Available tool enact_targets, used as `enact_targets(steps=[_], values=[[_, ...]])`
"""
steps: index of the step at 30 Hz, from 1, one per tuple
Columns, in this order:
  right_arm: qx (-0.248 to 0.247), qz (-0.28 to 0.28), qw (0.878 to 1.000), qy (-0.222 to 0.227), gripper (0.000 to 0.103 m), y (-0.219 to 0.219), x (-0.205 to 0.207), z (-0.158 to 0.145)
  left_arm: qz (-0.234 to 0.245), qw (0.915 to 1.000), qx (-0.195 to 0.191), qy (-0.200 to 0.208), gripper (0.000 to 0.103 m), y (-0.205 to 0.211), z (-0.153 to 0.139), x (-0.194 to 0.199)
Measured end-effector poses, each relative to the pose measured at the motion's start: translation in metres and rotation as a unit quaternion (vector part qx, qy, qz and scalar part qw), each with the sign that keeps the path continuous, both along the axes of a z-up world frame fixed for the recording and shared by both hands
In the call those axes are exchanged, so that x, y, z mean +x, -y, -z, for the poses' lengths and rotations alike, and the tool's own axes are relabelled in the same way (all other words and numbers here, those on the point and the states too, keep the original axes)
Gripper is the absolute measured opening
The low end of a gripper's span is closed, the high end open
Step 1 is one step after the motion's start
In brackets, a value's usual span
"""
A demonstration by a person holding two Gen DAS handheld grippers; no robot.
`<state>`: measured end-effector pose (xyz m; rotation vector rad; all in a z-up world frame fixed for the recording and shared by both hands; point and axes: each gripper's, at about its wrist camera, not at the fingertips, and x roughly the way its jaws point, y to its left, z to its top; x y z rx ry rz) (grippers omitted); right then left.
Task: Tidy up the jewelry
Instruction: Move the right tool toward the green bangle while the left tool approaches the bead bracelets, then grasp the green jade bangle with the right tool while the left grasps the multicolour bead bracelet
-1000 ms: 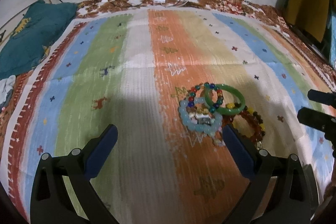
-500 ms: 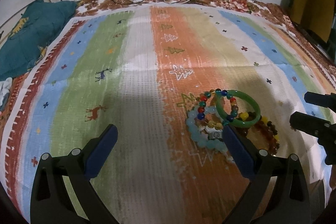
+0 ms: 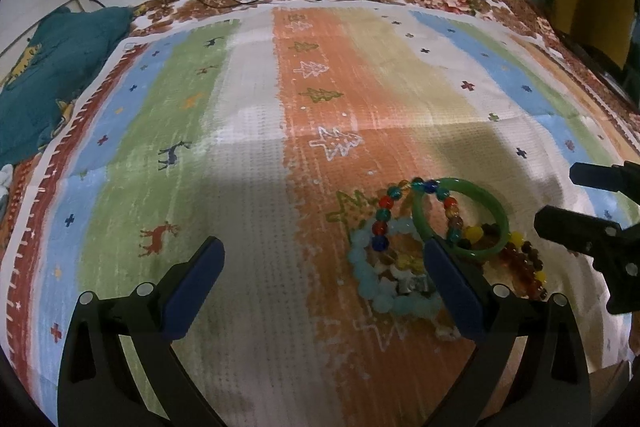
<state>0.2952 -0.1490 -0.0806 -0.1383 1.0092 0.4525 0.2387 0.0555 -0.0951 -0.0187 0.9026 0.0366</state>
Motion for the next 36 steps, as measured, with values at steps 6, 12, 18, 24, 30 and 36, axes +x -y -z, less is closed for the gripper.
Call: enact_targets(steps=[6, 12, 18, 24, 30, 36], values=[[-0.001, -0.005, 1.0, -0.006, 0.099, -0.009, 0.008, 0.007, -0.001, 1.0, -0.003, -0.008, 0.09, -0.003, 0.006, 0.009], [-0.006, -0.01, 1.0, -0.019, 0.09, -0.014, 0.017, 0.018, 0.008, 0.9998, -0.001, -0.016, 0.082, -0.003, 0.014, 0.014], [-0.013, -0.014, 0.999, -0.036, 0.07, -0.017, 0.021, 0.03, 0.036, 0.9992, -0.006, -0.019, 0.064, 0.003, 0.016, 0.018], [-0.008, -0.024, 0.998, -0.053, 0.045, -0.022, 0.022, 0.035, 0.065, 0.9975, -0.013, -0.024, 0.03, 0.013, 0.017, 0.018], [0.006, -0.043, 0.997, -0.063, 0.021, -0.029, 0.017, 0.034, 0.081, 0.9964, -0.006, -0.024, 0.012, 0.021, 0.019, 0.015], [0.009, -0.042, 0.997, -0.063, 0.008, -0.026, 0.017, 0.032, 0.07, 0.9973, -0.01, -0.016, 0.009, 0.015, 0.011, 0.013]])
